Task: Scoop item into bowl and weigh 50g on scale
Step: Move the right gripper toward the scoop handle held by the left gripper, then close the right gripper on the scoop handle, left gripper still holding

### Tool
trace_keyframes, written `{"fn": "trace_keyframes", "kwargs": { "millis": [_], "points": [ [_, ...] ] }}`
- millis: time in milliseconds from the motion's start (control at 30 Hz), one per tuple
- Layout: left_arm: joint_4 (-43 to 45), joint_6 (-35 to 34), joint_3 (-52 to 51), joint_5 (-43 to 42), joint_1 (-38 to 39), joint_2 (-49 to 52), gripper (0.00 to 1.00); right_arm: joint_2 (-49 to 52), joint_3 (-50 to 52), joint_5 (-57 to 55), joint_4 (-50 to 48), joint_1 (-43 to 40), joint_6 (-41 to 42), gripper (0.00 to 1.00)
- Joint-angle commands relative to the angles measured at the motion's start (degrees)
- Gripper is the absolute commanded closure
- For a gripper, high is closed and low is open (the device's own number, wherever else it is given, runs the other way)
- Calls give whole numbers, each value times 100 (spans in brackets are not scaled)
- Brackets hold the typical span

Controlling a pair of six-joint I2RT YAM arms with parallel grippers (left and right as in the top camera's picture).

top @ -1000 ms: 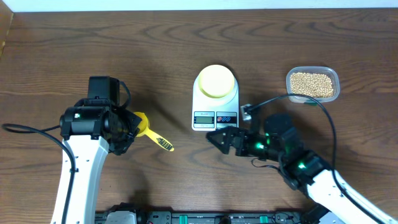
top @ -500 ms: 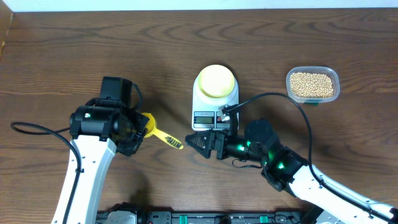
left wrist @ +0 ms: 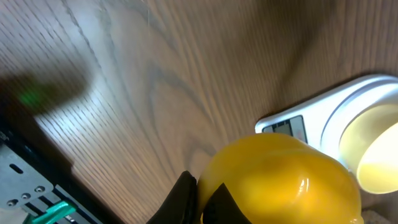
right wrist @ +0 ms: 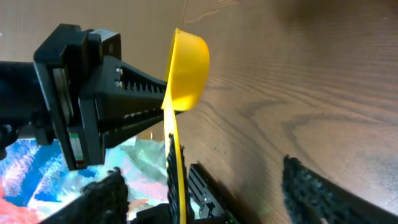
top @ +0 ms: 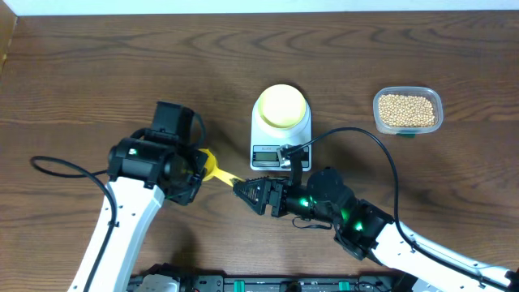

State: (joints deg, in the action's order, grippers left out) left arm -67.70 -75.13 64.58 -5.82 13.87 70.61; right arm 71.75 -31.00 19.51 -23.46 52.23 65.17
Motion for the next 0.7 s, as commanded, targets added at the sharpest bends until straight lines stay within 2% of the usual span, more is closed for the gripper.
{"fn": "trace_keyframes", "kwargs": {
  "millis": [0, 233, 667],
  "points": [
    [-39, -341, -61, 208, 262, 127, 93, 17, -81, -225, -17, 39, 302, 31],
    [-26, -951, -63, 249, 739, 275, 93, 17, -81, -262, -15, 37, 682, 46],
    [140, -1266, -63, 269, 1233, 313, 93, 17, -81, -308, -13, 37, 1156, 68]
  ]
}}
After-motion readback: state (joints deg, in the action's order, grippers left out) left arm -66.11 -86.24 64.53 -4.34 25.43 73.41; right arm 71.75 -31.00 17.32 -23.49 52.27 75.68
